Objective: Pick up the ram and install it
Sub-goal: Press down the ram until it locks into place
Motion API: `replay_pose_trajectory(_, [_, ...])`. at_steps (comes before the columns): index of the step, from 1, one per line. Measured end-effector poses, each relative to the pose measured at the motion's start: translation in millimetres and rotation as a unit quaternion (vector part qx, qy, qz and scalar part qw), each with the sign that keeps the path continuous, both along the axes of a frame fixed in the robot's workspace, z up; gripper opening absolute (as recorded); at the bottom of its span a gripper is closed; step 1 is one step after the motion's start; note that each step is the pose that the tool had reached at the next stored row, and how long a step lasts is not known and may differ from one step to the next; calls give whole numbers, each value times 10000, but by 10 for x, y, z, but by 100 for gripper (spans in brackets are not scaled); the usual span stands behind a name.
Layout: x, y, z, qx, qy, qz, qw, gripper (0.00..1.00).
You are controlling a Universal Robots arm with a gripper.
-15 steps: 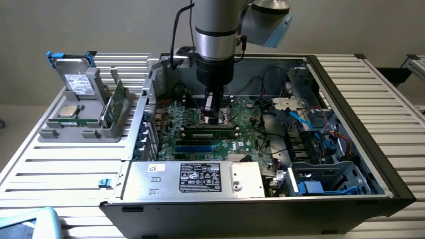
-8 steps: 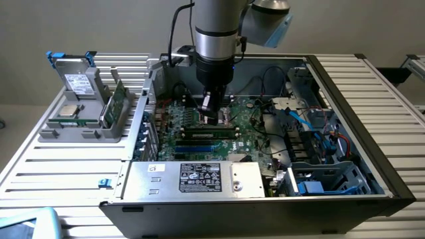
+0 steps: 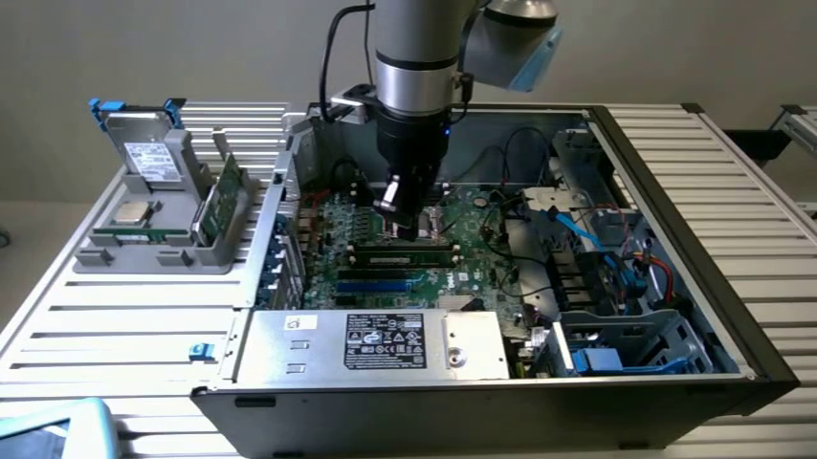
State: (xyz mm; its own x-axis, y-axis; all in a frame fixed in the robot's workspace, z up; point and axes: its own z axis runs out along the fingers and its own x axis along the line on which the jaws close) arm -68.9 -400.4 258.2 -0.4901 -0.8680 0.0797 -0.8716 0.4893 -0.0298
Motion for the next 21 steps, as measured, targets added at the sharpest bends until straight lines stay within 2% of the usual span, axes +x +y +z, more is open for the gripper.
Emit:
replay_pose_trajectory(4, [0,0,0,0,-4,-305,9995,11])
replay_pose_trajectory(8, [0,1,-1,5,-6,-599,9982,11])
replay_pose_trajectory(12, [1,0,-1,25,-32,-713,9974,11])
replay_pose_trajectory(14, [1,0,-1,26,-40,-721,9974,11])
replay_pose_trajectory(17, [0,0,0,23,-42,-933,9956,11])
replay_pose_trajectory(21, [0,0,-2,24,-54,-1244,9922,11])
